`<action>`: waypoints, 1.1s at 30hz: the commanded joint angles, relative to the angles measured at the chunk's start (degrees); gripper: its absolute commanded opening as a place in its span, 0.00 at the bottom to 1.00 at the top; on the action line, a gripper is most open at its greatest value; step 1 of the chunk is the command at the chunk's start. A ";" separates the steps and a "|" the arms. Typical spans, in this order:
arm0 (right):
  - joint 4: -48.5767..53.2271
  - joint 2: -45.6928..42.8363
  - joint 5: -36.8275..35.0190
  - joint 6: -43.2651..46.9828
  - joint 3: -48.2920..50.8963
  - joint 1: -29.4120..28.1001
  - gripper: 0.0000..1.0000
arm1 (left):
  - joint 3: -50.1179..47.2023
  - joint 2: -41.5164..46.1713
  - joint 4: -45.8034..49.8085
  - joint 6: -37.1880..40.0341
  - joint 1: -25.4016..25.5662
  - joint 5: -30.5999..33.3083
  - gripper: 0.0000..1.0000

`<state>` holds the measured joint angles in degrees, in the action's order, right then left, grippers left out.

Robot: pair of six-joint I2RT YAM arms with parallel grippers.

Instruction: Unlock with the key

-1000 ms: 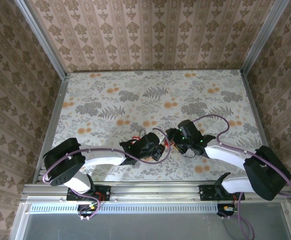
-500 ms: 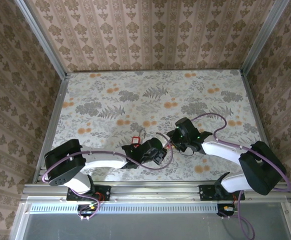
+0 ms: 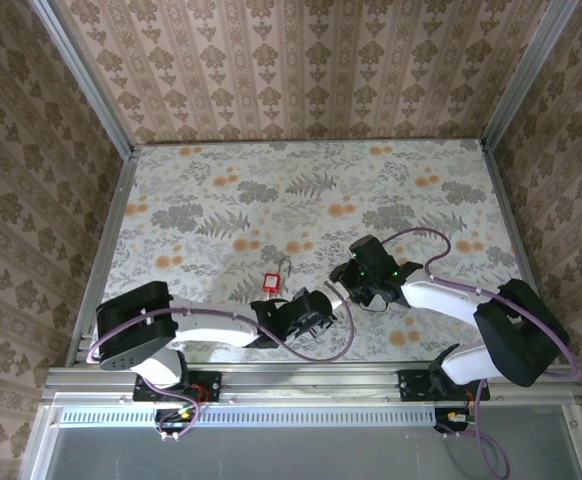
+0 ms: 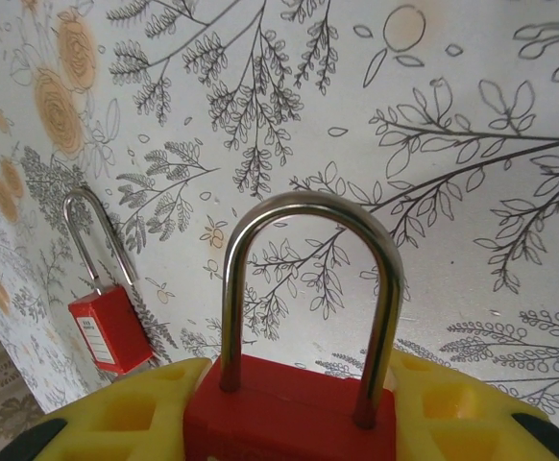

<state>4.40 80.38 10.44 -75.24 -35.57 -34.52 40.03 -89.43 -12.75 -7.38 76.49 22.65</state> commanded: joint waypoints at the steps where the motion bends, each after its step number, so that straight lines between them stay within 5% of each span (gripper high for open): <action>1: -0.20 1.45 1.21 -0.43 -0.74 0.18 0.13 | -3.31 2.83 -9.99 7.39 0.64 0.71 0.02; 5: -0.12 1.27 1.16 -0.52 -0.46 0.25 0.12 | -6.70 7.17 -11.99 8.91 0.44 -1.57 0.13; 10: 0.70 0.84 0.87 -0.08 -0.64 0.33 0.12 | -9.79 13.70 -9.66 1.90 -2.99 -7.41 0.55; 14: 0.88 0.32 0.51 0.09 -0.86 0.33 0.12 | -12.11 19.79 -8.49 -7.76 -7.82 -16.50 0.76; 25: 0.05 -2.40 0.04 -0.26 -1.59 0.59 0.11 | -14.17 16.72 -16.95 -34.88 -14.65 -32.21 0.82; 33: 0.01 -4.30 -0.20 -0.54 -1.96 0.51 0.11 | -14.43 9.43 -28.96 -47.12 -15.22 -34.46 0.82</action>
<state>4.49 77.34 11.14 -75.42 -36.03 -34.26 25.85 -78.72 -34.20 -47.86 61.76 -9.28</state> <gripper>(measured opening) 0.379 0.819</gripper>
